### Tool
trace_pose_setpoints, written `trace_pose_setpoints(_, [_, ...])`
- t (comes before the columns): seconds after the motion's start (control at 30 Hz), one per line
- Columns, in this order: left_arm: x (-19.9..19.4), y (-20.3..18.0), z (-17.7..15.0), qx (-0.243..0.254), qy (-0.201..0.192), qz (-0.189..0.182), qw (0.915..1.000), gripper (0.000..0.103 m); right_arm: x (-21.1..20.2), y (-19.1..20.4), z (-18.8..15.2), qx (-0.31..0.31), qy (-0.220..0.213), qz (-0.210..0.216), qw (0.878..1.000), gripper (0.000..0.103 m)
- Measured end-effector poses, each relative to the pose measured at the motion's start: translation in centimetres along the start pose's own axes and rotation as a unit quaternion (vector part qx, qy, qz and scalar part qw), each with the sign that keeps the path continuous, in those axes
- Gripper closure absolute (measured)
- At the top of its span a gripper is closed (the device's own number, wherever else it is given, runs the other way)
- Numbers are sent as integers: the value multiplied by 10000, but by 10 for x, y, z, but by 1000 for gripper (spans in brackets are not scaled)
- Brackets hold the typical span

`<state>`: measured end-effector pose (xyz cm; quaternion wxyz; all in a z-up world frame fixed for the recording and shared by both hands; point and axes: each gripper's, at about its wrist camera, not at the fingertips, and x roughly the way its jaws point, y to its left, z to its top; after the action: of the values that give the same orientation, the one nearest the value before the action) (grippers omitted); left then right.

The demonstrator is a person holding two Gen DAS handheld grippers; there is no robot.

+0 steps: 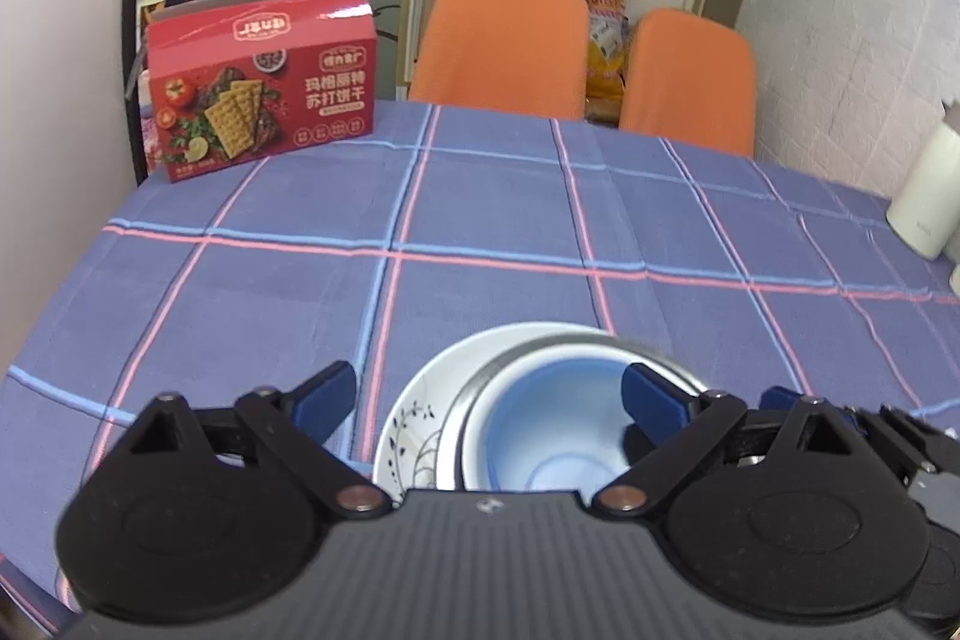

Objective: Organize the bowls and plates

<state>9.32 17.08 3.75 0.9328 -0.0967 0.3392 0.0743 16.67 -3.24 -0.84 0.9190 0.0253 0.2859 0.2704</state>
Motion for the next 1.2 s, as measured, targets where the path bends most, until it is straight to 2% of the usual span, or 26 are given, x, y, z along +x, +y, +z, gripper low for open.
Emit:
trace_pose_setpoints(0.1, [-6, -1, 4, -76, -138, 9, 9999, 7, -11, -13, 4, 196, -220, -88, 9995, 27])
trace_pose_setpoints(0.17, [-10, -5, 6, -121, -237, -57, 9996, 3, -18, -22, 6, 249, -339, -254, 9988, 27])
trace_pose_setpoints(0.27, [-13, -16, 6, -166, -362, -147, 9991, 2, -27, -39, 7, 361, -495, -558, 9966, 27])
trace_pose_setpoints(0.4, [-15, -38, 2, -4, -354, -312, 9989, 2, -35, -60, 7, 590, -535, -848, 9932, 27])
trace_pose_setpoints(0.57, [-21, -65, -10, 364, -339, -346, 9982, 2, -49, -74, 1, 701, -610, -1128, 9893, 27])
trace_pose_setpoints(0.83, [-53, -95, -35, 845, -621, -266, 9941, 2, -81, -78, -11, 752, -799, -1211, 9866, 27])
trace_pose_setpoints(1.0, [-72, -96, -56, 843, -757, -205, 9934, 1, -99, -71, -22, 627, -876, -1229, 9866, 27])
trace_pose_setpoints(1.2, [-83, -101, -74, 957, -742, -236, 9924, 1, -114, -71, -40, 655, -889, -1270, 9857, 27])
